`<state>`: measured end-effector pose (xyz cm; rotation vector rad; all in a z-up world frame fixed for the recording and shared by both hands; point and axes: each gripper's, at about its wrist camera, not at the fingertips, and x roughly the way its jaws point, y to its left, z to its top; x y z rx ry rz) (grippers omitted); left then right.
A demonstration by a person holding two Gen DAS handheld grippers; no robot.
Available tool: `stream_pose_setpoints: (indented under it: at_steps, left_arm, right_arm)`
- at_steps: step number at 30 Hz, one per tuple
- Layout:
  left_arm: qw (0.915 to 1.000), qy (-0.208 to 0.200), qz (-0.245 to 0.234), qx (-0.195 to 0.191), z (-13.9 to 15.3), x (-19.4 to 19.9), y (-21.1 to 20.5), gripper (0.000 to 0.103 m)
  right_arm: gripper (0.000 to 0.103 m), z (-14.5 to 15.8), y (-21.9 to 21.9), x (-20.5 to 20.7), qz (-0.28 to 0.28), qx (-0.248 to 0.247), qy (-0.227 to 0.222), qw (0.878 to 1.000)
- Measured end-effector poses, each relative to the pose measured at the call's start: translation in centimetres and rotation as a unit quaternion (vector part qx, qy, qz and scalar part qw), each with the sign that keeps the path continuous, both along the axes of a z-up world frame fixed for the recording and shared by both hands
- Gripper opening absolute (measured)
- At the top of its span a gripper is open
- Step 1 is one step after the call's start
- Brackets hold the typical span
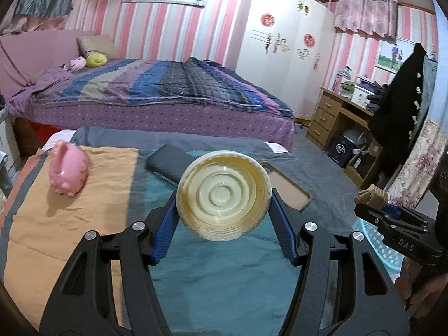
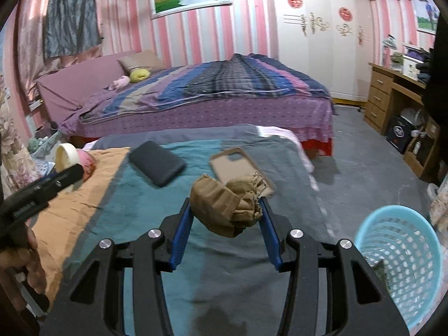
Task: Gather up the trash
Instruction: 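Carry the lid in the left tool while the right tool carries the cloth to the basket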
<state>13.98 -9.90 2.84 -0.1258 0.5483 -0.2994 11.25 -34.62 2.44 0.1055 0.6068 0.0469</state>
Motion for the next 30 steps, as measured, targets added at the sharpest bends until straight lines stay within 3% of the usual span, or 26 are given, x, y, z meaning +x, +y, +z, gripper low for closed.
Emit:
stream_pose_setpoints:
  at_steps: [14,30]
  left_arm:
    - [0.9981,0.0,-0.061,-0.011,0.0,-0.7,-7.9,0.061]
    - [0.9936,0.001,-0.113,-0.002,-0.9,-1.9,-14.3,0.061]
  right_arm:
    - [0.047,-1.3,-10.6,-4.3,-0.09,0.02,0.0,0.996]
    - [0.047,-2.7,-16.8,-7.2,-0.149,0.016,0.006,0.989]
